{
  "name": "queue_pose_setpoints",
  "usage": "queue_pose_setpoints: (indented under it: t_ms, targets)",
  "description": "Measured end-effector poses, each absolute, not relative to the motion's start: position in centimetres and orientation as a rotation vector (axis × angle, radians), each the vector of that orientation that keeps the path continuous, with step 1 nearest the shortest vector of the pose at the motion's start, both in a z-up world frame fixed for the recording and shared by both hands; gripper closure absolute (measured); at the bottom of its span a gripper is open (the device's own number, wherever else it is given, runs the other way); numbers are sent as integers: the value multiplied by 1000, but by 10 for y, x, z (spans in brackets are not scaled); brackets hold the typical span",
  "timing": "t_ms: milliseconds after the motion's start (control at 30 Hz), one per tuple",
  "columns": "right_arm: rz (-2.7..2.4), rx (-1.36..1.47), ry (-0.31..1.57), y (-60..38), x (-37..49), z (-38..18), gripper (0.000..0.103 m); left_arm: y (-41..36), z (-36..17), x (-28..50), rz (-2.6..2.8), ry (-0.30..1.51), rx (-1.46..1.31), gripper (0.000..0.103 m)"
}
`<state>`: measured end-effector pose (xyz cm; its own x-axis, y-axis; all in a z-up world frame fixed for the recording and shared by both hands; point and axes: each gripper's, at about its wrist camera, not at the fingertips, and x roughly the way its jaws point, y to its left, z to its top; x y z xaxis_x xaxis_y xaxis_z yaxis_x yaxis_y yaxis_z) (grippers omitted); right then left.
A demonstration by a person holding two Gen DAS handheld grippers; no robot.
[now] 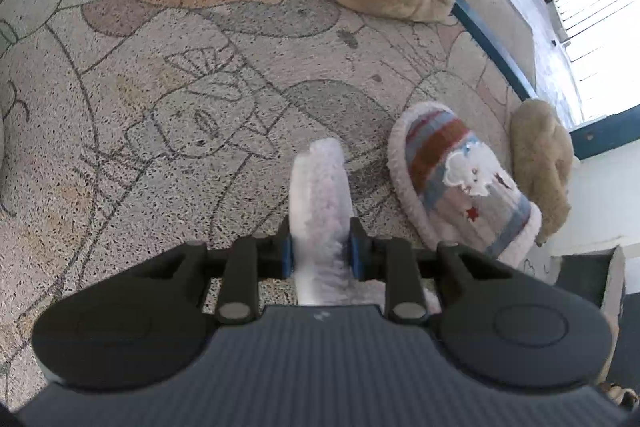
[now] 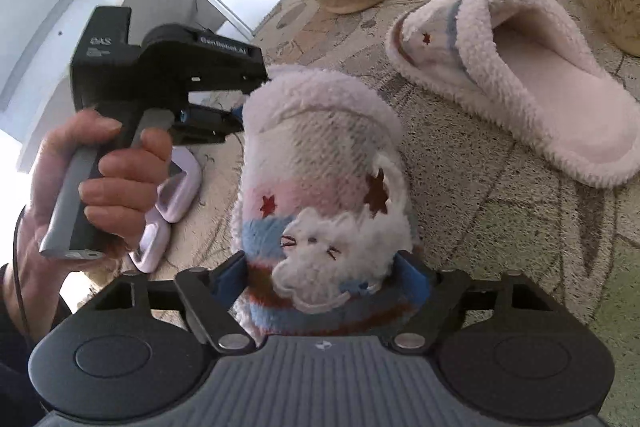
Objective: Organize scattered shoes
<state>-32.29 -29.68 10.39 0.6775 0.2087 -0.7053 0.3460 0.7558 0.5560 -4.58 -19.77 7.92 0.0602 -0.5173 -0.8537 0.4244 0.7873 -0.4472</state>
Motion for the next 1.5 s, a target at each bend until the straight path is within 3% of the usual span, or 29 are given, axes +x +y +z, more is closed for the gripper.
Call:
queue_pose_setpoints:
  t_ms: [233,533,700,867,1067,1333,1500]
  targets:
    - [-73,464,800,-270,-297,112,43,-192,96,-37,-747,1214,-52,76]
    - [-36,128,771,-254,-260,116,43,-197,84,-10,-750,1172,-29,72]
    - [-20,-2,775,-238,-239,109,41,-198,69,3,-702,1189,1,62]
    - [-33,-8,803,-219,-230,97,35,-193,64,3,-672,1178,81,55]
    - [-47,204,846,-232,-248,99,35,-180,68,-3,-635,1162,149,46]
    - [-93,327,917,-248,-263,89,26,-162,99,-29,-739,1118,134,34]
    - [-86,350,942,-246,-265,87,22,-167,113,-45,-880,1109,130,17]
